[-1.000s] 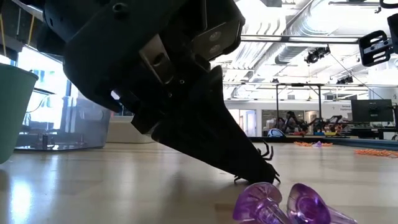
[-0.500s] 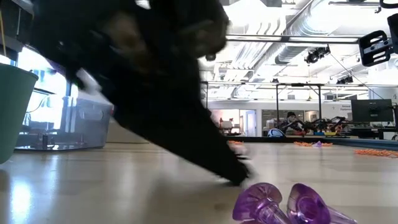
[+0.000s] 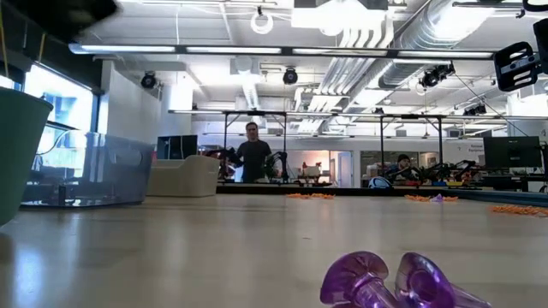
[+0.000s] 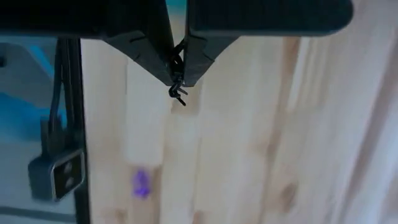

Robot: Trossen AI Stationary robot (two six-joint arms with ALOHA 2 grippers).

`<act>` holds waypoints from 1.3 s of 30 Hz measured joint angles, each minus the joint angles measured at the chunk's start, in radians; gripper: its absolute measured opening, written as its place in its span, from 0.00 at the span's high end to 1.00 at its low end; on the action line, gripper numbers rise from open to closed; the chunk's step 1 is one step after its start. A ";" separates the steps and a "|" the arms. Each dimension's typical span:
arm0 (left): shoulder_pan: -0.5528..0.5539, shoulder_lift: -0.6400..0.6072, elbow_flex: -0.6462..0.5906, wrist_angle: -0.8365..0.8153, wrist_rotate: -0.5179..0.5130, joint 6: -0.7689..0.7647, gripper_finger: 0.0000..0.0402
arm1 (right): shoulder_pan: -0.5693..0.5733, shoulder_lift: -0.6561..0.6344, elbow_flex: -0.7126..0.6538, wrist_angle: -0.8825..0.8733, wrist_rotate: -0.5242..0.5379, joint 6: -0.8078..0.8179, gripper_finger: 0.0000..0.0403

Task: Sort Halloween decoration
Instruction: Put the bottom center black spider into the green bin, then put the bottom center violet witch hat into the black bin

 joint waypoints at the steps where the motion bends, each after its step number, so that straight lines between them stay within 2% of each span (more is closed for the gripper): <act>1: -0.025 -0.023 0.000 -0.047 -0.018 -0.049 0.97 | 0.000 0.000 0.000 0.000 0.000 0.000 1.00; 5: -0.123 -0.077 0.000 -0.221 -0.072 -0.253 0.95 | 0.000 0.000 0.000 0.000 0.000 0.000 1.00; 9: -0.197 -0.072 0.000 -0.354 -0.083 -0.451 0.92 | 0.000 0.000 0.000 0.000 0.000 0.000 1.00; 15: -0.232 -0.042 -0.043 -0.358 -0.075 -0.677 0.86 | 0.000 0.000 0.000 0.000 0.000 0.000 1.00; 19: -0.232 -0.031 -0.055 -0.342 -0.055 -0.714 0.76 | 0.000 0.000 0.000 0.000 0.000 0.000 1.00; 23: -0.227 -0.031 -0.055 -0.297 -0.060 -0.648 0.64 | 0.000 0.000 0.000 0.000 0.000 0.000 1.00; 26: -0.214 -0.031 -0.055 -0.254 -0.094 -0.563 0.60 | 0.000 0.000 0.000 0.000 0.000 0.000 1.00; 33: -0.113 -0.031 -0.054 -0.030 -0.144 -0.273 0.59 | 0.000 0.000 0.000 0.000 0.000 0.000 1.00; 36: -0.054 -0.031 -0.054 0.097 -0.120 -0.130 0.59 | 0.000 0.000 0.000 0.000 0.000 0.000 1.00; 39: 0.013 -0.004 -0.052 0.244 -0.051 0.015 0.59 | 0.000 0.000 0.000 0.000 0.000 0.000 1.00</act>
